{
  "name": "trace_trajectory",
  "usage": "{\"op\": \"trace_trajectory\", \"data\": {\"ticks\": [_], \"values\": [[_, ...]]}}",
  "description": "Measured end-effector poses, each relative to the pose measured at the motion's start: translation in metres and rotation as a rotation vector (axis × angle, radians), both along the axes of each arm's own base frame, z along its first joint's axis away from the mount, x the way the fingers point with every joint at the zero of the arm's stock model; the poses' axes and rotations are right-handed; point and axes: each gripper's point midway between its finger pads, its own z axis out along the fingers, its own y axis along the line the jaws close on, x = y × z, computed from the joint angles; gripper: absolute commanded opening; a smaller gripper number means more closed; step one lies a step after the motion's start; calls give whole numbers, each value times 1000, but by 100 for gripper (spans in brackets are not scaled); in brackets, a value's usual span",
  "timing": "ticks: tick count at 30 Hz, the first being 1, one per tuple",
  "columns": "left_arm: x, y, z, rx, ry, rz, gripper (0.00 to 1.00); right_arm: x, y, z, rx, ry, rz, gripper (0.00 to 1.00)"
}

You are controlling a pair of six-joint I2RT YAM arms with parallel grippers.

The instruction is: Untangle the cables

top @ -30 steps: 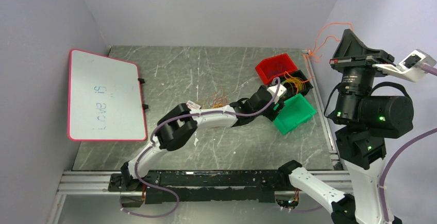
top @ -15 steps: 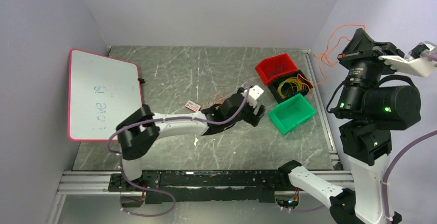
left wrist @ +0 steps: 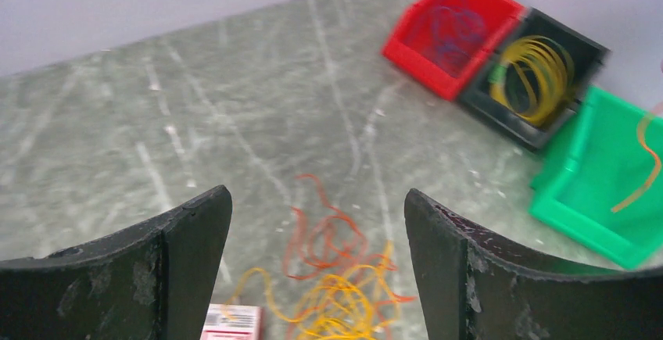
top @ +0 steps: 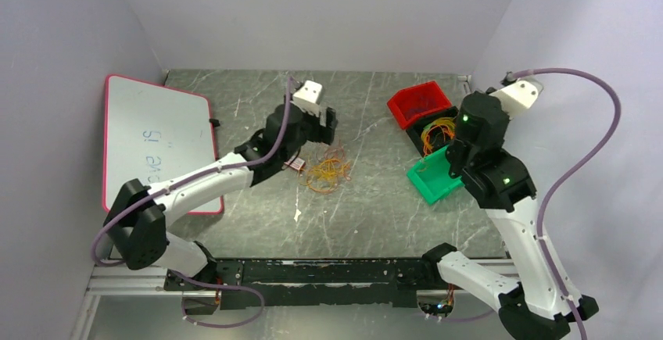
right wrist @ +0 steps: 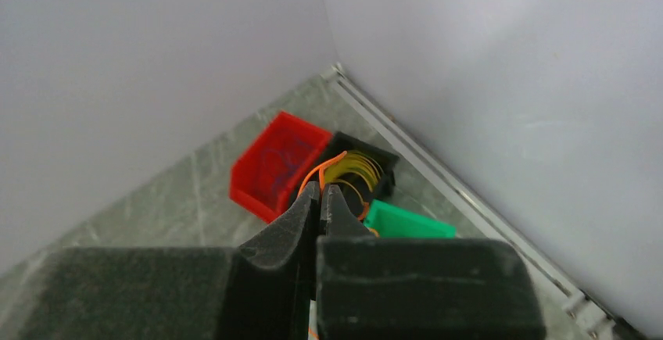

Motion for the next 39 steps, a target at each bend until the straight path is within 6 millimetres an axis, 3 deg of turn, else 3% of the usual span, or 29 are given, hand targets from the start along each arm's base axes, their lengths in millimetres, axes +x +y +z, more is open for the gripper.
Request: {"op": "trace_trajectory", "data": {"ticks": [2, 7, 17, 24, 33, 39], "values": [[16, 24, 6, 15, -16, 54, 86, 0, -1, -20, -3, 41, -24, 0], [27, 46, 6, 53, -24, 100, 85, -6, -9, -43, 7, 70, -80, 0], [22, 53, -14, 97, 14, 99, 85, -10, -37, -83, 6, 140, -208, 0], [22, 53, -15, 108, 10, 97, 85, 7, -66, -117, 43, 215, -243, 0], [22, 55, -15, 117, 7, 103, 85, 27, -55, -128, 77, 216, -141, 0], [22, 55, -16, 120, 8, 103, 85, 27, -56, -154, 102, 259, -157, 0]]}}
